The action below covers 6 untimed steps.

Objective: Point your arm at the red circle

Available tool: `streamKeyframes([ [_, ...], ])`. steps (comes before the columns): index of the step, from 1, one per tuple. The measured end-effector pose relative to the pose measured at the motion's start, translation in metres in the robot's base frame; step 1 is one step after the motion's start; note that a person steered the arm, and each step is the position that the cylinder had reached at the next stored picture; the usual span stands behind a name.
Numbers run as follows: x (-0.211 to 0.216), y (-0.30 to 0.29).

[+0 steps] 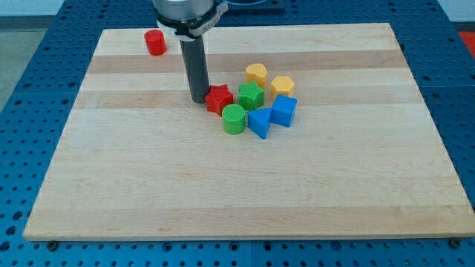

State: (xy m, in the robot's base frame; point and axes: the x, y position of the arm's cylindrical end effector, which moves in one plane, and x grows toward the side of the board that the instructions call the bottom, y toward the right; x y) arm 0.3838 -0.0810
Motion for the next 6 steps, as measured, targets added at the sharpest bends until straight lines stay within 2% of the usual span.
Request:
streamKeyframes([
  [1, -0.01, -0.006],
  [3, -0.025, -0.082],
  [5, -0.085, -0.171],
  [6, -0.118, -0.198],
])
